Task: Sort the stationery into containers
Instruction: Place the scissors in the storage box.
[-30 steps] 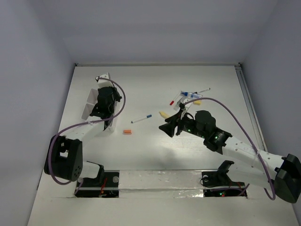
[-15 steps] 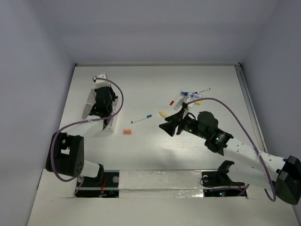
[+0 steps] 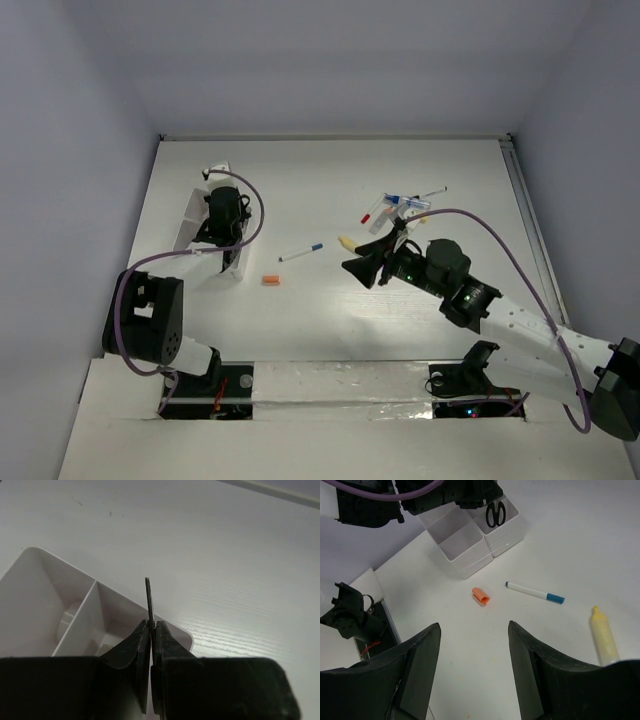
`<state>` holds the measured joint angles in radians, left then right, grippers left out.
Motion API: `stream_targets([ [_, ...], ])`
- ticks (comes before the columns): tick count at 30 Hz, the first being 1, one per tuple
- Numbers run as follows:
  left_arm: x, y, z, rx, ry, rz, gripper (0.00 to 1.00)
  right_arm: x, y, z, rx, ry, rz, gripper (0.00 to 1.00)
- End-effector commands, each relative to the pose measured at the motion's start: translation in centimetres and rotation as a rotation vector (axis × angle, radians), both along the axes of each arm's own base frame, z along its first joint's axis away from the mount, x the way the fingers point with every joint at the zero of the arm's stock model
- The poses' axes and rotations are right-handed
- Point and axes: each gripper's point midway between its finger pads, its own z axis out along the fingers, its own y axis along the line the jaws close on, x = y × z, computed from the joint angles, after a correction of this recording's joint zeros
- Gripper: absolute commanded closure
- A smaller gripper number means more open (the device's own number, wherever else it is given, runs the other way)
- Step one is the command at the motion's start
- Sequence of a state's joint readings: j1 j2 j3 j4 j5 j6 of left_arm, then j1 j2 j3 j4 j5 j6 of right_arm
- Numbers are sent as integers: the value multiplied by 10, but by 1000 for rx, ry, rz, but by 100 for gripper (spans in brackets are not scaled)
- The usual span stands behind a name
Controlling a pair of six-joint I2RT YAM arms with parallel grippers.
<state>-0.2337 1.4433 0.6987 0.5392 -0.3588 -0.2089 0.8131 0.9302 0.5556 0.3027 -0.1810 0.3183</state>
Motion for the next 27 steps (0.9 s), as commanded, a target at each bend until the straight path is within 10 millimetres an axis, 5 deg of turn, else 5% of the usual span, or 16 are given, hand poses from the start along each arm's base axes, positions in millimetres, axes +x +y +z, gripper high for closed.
stream_targets([
  [1,9,4,16,-8,-18,29,100,0,-2,18,46,-50,-20,38],
  [6,8,4,14,-3,-4,24,100,-1,-5,21,51,-59,-24,38],
  [13,3,5,18,-17,-28,30,57,2,-5,18,43,-52,-34,38],
  [17,2,2,30,-14,-55,22,47,4,-5,14,34,-46,-44,38],
  [20,-2,-12,55,-15,-105,-4,41,8,-5,12,26,-44,-61,38],
  [27,-35,-59,159,-120,-320,-165,33,20,-7,-3,-18,-4,-120,42],
])
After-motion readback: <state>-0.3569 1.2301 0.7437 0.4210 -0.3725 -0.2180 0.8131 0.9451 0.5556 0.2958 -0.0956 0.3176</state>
